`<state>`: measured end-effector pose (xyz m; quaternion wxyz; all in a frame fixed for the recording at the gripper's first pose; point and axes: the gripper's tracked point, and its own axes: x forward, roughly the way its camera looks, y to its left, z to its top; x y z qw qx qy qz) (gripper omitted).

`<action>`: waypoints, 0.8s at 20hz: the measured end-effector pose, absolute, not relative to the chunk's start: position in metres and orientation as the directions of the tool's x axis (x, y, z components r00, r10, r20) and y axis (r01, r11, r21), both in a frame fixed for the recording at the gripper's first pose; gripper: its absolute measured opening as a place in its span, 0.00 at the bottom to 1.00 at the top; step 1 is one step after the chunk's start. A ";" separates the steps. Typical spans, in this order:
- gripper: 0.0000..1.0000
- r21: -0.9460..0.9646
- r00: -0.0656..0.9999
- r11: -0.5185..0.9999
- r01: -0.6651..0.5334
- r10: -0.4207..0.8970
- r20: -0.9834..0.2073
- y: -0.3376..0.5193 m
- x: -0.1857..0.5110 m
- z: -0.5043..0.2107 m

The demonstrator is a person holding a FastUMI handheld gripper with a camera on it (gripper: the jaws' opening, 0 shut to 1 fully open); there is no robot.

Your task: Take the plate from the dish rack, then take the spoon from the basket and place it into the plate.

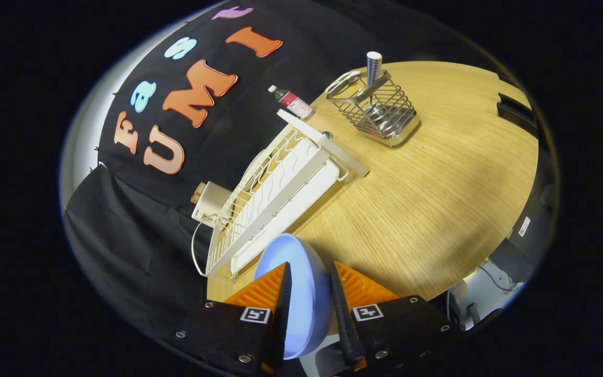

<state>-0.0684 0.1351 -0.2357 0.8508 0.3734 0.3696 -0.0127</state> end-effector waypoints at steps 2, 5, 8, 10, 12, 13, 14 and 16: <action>0.47 0.605 0.741 0.740 0.293 0.224 -0.633 0.120 -0.067 -0.232; 0.55 0.524 0.772 0.805 0.277 0.138 -0.620 0.086 -0.061 -0.227; 0.70 0.406 0.805 0.875 0.264 0.032 -0.593 0.045 -0.052 -0.215; 0.81 0.335 0.820 0.904 0.266 -0.030 -0.571 0.018 -0.049 -0.209; 0.90 0.308 0.840 0.917 0.252 -0.050 -0.540 -0.001 -0.045 -0.197; 0.93 0.277 0.851 0.928 0.250 -0.073 -0.521 -0.013 -0.040 -0.193; 0.98 0.237 0.862 0.940 0.245 -0.099 -0.498 -0.023 -0.035 -0.187; 0.99 0.165 0.886 0.960 0.225 -0.131 -0.445 -0.040 -0.028 -0.176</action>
